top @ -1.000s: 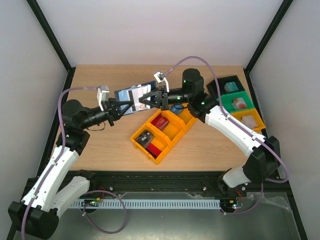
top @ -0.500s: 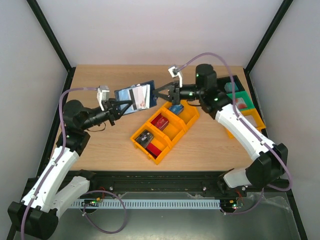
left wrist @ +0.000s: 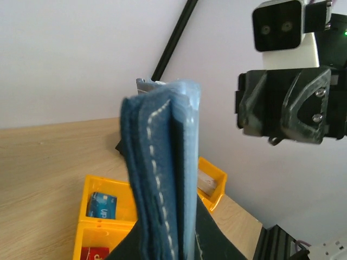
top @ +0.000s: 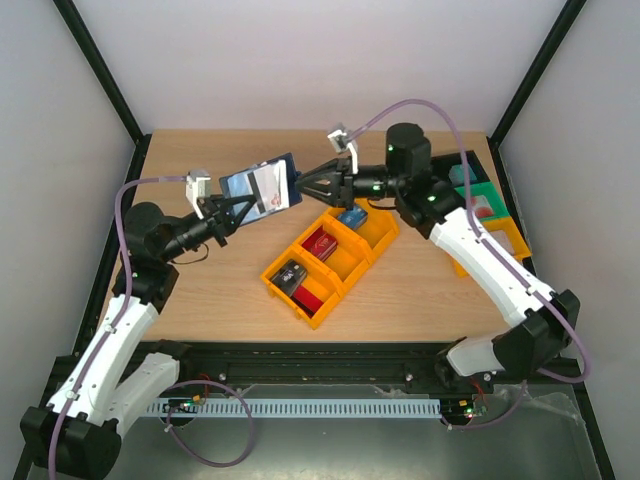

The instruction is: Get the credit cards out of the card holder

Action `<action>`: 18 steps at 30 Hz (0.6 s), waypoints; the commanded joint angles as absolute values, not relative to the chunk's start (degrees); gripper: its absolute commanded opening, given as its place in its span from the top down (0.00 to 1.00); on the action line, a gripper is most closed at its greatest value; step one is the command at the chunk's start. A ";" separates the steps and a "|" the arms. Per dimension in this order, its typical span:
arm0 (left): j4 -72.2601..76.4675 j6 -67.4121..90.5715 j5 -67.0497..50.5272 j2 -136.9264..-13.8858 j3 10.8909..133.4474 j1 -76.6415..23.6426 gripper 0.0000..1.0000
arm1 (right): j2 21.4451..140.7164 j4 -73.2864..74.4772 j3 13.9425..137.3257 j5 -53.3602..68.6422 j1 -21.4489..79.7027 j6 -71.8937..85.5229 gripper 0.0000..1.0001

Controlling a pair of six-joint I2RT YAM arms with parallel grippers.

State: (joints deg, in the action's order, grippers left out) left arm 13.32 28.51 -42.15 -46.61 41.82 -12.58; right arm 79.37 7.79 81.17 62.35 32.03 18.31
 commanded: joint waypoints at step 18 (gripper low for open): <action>24.31 29.12 -51.02 -47.00 42.24 -15.47 0.98 | 86.92 -4.54 81.15 69.31 38.93 26.48 0.90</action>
State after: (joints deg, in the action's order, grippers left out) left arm 20.32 28.75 -49.54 -47.03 41.80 -14.79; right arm 86.13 -1.76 80.09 66.02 38.09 25.10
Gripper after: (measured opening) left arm 0.049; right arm 0.199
